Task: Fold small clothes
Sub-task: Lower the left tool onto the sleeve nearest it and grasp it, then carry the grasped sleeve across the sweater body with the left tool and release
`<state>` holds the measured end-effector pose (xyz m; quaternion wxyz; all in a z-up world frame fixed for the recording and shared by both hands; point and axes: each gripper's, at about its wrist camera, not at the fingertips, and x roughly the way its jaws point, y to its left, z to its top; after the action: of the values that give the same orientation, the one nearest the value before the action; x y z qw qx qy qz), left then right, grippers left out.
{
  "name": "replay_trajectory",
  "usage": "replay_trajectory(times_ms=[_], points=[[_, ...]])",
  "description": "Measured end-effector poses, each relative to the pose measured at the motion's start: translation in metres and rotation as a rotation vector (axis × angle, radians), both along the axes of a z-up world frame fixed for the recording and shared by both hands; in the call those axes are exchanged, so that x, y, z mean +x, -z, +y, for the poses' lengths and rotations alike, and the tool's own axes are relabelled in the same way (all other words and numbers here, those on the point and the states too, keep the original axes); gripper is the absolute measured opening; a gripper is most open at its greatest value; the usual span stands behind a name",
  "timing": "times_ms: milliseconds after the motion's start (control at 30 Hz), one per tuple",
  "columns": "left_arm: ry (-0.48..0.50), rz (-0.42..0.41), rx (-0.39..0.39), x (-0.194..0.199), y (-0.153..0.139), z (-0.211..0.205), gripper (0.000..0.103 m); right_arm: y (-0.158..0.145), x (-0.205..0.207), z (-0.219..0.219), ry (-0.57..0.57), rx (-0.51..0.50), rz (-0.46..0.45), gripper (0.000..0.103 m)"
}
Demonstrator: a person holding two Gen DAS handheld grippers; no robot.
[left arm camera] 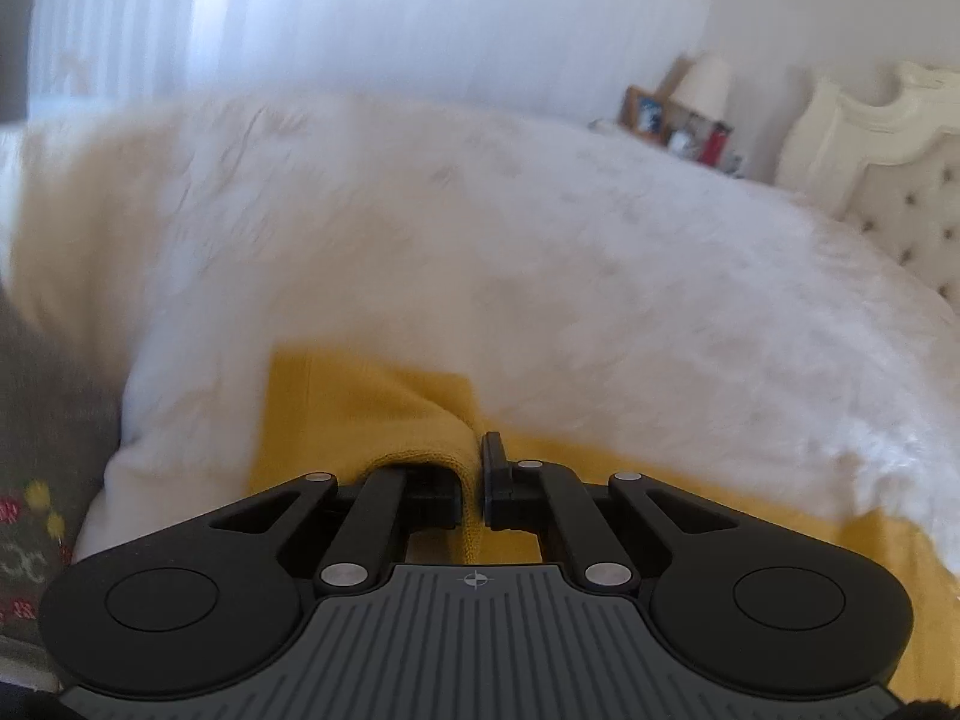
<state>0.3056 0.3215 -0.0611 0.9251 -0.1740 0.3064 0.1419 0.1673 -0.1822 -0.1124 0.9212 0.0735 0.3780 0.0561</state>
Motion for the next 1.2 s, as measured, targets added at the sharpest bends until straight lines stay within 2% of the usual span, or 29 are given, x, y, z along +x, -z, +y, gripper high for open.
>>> replay_trajectory(times_ms=[67,167,267,400,533,733,867,1100,1133,1167,1200], points=[[0.034,-0.028,0.011,-0.002,-0.016,-0.016,0.005,0.006,0.001,0.004,-0.024,-0.07,0.008,0.102],[0.112,-0.081,0.042,-0.005,-0.047,-0.049,0.005,0.014,-0.004,0.006,-0.053,-0.101,-0.026,0.103],[0.196,-0.128,0.08,-0.007,-0.075,-0.088,0.005,0.017,-0.01,0.002,-0.061,-0.085,-0.064,0.103],[0.295,-0.178,0.086,-0.006,-0.104,-0.145,0.005,0.019,-0.014,-0.003,-0.089,-0.056,-0.086,0.103],[0.387,-0.198,0.092,-0.001,-0.116,-0.208,0.005,0.02,-0.019,-0.013,-0.098,0.017,-0.121,0.103],[0.521,-0.193,0.092,0.02,-0.101,-0.3,0.005,0.008,-0.013,-0.029,-0.147,0.079,-0.084,0.102],[0.589,-0.153,0.071,0.025,-0.071,-0.353,0.005,-0.002,-0.016,-0.05,-0.057,0.101,-0.079,0.102],[0.697,-0.041,0.092,0.022,-0.019,-0.424,0.007,-0.008,-0.016,-0.097,0.122,0.146,-0.064,0.102],[0.717,-0.023,0.1,0.021,-0.012,-0.43,0.014,-0.008,-0.016,-0.102,0.137,0.153,-0.064,0.102],[0.744,-0.005,0.103,0.02,-0.005,-0.435,0.031,-0.009,-0.016,-0.104,0.148,0.152,-0.065,0.102],[0.775,0.01,0.102,0.019,0.001,-0.439,0.04,-0.009,-0.016,-0.106,0.156,0.146,-0.067,0.102]])
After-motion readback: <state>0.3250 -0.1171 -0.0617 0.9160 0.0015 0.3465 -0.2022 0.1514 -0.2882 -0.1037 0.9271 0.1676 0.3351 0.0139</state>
